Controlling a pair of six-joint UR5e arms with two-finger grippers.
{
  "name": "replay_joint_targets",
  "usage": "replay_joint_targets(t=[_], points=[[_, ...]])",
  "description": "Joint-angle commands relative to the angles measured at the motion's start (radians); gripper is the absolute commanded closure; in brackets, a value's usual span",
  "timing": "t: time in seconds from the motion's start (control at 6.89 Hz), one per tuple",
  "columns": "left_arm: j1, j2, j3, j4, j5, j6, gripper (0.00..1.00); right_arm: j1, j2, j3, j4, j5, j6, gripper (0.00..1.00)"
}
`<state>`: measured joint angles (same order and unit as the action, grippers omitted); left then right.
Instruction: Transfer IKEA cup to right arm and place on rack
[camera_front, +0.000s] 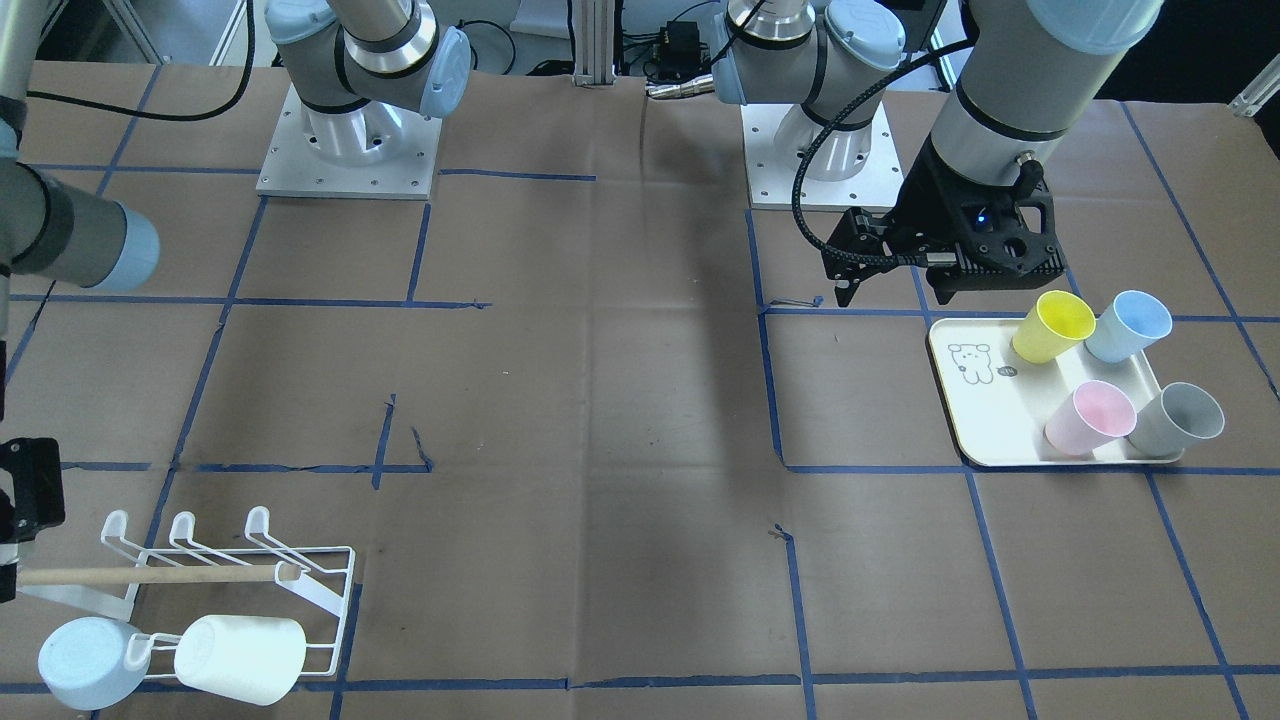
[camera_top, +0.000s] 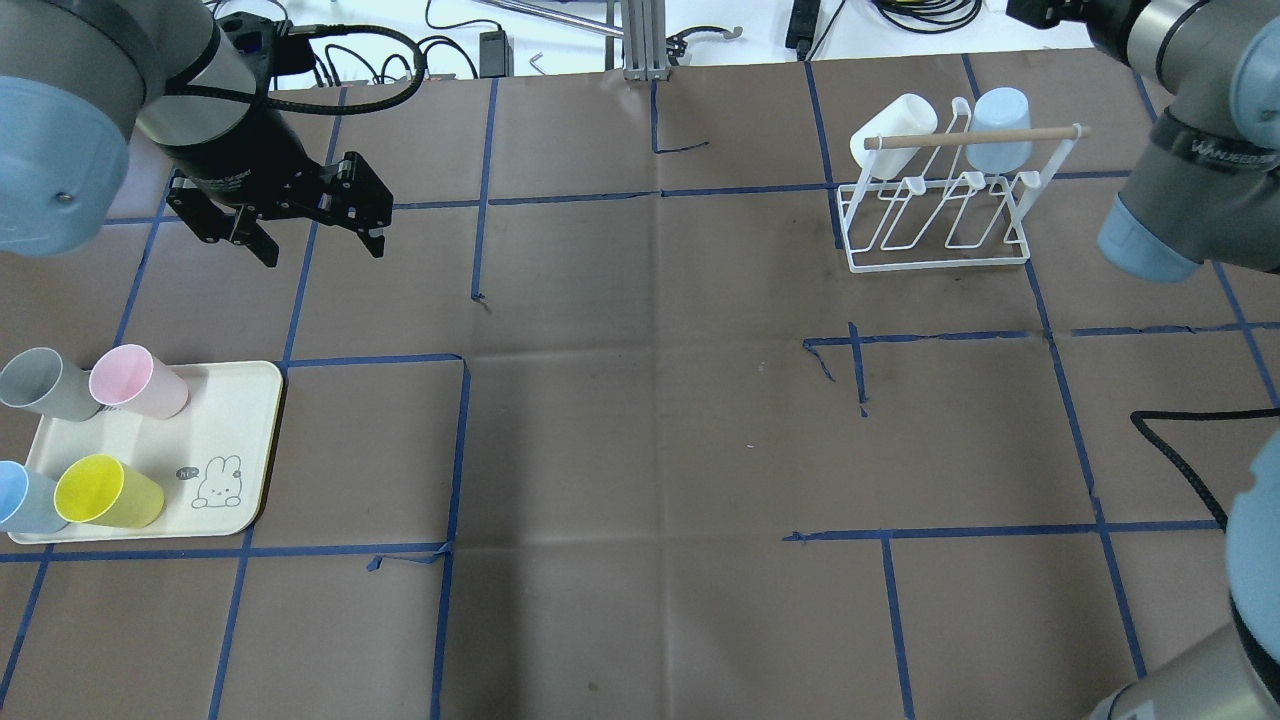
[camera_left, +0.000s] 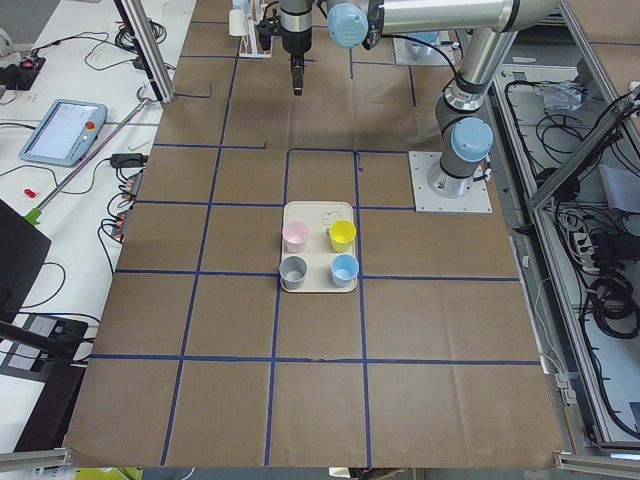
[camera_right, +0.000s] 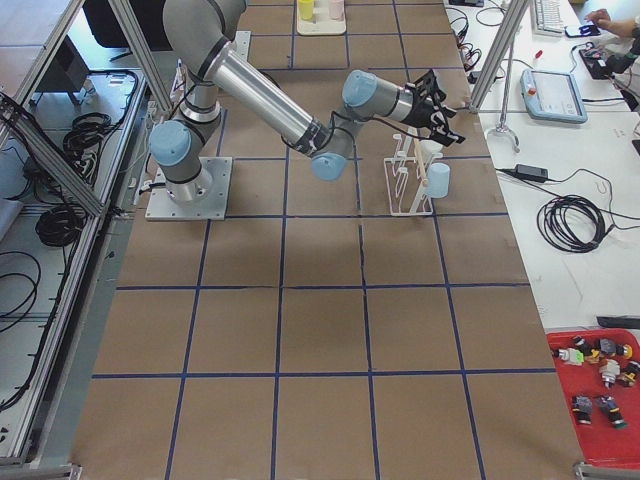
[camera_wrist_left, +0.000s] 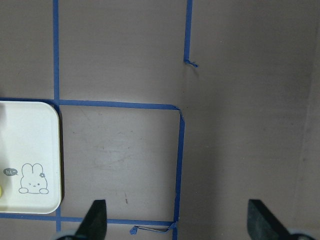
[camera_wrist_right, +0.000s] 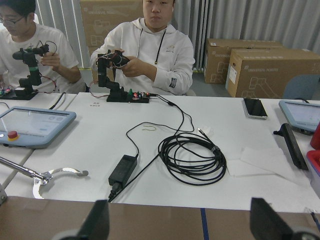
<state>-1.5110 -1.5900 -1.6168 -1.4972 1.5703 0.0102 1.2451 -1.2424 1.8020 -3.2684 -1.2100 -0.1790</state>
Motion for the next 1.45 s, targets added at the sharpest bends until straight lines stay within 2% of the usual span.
replay_joint_targets(t=[0.0,0.15,0.44,0.87,1.02,1.31], points=[[0.000,-0.001,0.000,0.000,-0.001,0.001,0.01,0.046,-0.124,0.036,0.229,-0.003,0.001,0.00],[0.000,-0.001,-0.002,0.000,-0.001,0.001,0.01,0.051,-0.161,0.028,0.418,0.000,0.001,0.00],[0.000,0.001,0.000,0.000,0.000,0.001,0.01,0.071,-0.186,-0.009,0.673,-0.017,0.000,0.00],[0.000,-0.001,0.000,0.000,0.000,0.002,0.01,0.184,-0.183,-0.182,1.105,-0.127,0.003,0.00],[0.000,-0.001,0.000,0.000,0.001,0.002,0.01,0.224,-0.184,-0.216,1.218,-0.157,0.021,0.00],[0.000,0.001,-0.002,0.000,0.001,0.002,0.01,0.260,-0.222,-0.222,1.353,-0.247,0.064,0.00]])
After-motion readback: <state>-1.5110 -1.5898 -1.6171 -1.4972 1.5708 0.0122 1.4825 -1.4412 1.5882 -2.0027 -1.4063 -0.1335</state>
